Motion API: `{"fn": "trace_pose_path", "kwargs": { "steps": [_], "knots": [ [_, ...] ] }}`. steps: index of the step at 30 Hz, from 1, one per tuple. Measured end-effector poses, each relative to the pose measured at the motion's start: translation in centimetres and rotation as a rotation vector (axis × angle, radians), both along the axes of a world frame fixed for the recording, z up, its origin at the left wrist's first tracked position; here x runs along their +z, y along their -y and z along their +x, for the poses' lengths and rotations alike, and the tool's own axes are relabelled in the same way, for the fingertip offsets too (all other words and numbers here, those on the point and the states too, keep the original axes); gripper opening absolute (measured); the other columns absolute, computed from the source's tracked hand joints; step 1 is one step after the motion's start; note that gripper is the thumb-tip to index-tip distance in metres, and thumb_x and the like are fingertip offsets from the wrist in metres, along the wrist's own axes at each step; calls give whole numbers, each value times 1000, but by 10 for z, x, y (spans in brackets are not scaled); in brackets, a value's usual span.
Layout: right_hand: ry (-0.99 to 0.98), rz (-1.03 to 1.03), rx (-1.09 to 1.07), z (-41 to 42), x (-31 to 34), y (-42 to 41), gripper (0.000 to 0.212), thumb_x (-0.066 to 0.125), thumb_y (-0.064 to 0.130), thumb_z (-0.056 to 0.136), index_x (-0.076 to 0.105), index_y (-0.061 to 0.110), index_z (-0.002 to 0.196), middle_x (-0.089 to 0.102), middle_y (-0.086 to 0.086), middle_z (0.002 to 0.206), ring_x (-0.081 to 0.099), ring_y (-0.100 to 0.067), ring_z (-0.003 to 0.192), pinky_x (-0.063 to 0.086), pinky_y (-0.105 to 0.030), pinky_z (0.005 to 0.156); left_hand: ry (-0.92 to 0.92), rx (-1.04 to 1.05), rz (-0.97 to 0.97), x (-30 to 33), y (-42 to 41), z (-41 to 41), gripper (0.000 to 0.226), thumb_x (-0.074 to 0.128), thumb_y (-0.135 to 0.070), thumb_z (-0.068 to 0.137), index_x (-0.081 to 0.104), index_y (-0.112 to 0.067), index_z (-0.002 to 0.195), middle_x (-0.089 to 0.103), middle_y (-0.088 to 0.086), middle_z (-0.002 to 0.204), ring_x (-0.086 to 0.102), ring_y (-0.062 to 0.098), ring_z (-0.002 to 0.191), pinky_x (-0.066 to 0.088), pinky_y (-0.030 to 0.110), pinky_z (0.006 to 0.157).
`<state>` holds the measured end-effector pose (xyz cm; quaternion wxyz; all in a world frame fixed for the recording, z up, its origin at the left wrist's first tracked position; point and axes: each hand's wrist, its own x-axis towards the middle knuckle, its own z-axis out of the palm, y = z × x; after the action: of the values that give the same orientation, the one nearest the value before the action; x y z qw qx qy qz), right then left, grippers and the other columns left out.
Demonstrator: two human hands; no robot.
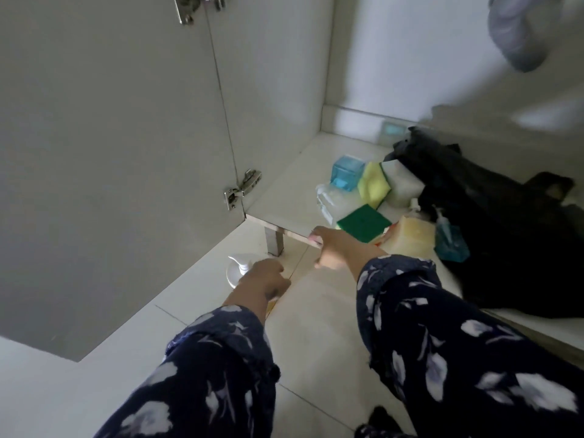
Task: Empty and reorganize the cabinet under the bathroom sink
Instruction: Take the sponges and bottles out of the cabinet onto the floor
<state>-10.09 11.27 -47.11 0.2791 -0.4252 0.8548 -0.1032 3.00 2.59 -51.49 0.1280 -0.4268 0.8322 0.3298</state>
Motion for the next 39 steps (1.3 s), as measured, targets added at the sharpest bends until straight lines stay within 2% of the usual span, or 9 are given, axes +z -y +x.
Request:
{"fn": "trace_pose_path", "kwargs": {
  "steps": [3,8,14,18,20,28,32,35,39],
  "knots": [
    [-90,-52,-34,-29,22,-19,49,62,13,86,45,19,131,58,-6,113,56,-24,109,42,-26,87,-102,-8,-41,32,-4,-38,47,55,-18,85,51,-18,131,54,6,133,53,26,118,45,40,101],
    [-137,-104,-143,-79,41,-41,42,59,16,87,50,22,127,57,1,103,51,-16,91,42,-26,81,-190,-26,-87,55,-12,-94,45,54,-18,89,49,-17,133,54,7,133,55,26,116,45,39,100],
    [-230,-5,-296,-130,28,-55,43,55,20,89,48,25,131,53,-9,132,52,-29,118,43,-34,97,-200,-18,-120,34,-7,-146,47,52,-23,90,43,-22,136,55,7,128,56,25,112,47,37,95],
    [-259,160,-405,-144,14,-66,65,60,48,79,42,21,135,44,-17,138,43,-39,126,42,-43,102,-178,-37,-186,21,-11,-165,49,51,-37,93,42,-25,139,46,8,136,49,27,121,43,38,93],
    [-209,166,-442,-145,5,-69,72,61,54,76,43,19,137,45,-15,140,40,-37,130,41,-41,103,-171,-56,-225,14,-18,-173,50,53,-44,91,43,-30,138,41,7,138,44,29,123,43,39,93],
    [-129,106,-504,-149,-5,-72,67,68,53,76,53,13,128,58,-11,123,59,-30,107,55,-41,86,-125,-56,-347,0,-35,-182,54,56,-59,84,48,-35,132,35,3,135,37,29,122,41,42,92],
    [-159,152,-465,-151,-5,-68,65,66,54,78,54,11,126,60,-9,120,56,-27,101,44,-31,77,-181,14,-325,0,-33,-188,40,52,-50,91,51,-32,126,36,3,135,42,31,120,44,41,88],
    [-154,202,-471,-156,-5,-63,58,67,51,80,57,9,119,61,-9,116,54,-25,92,44,-29,78,-161,39,-347,1,-29,-193,44,52,-47,92,48,-29,132,35,5,139,41,32,122,41,42,94],
    [-178,292,-482,-162,-8,-53,70,65,61,73,56,11,122,57,-10,121,55,-30,108,47,-37,90,-143,-109,-509,-3,-33,-197,58,46,-64,86,47,-30,134,40,3,139,33,27,128,35,42,97]
  ]
}}
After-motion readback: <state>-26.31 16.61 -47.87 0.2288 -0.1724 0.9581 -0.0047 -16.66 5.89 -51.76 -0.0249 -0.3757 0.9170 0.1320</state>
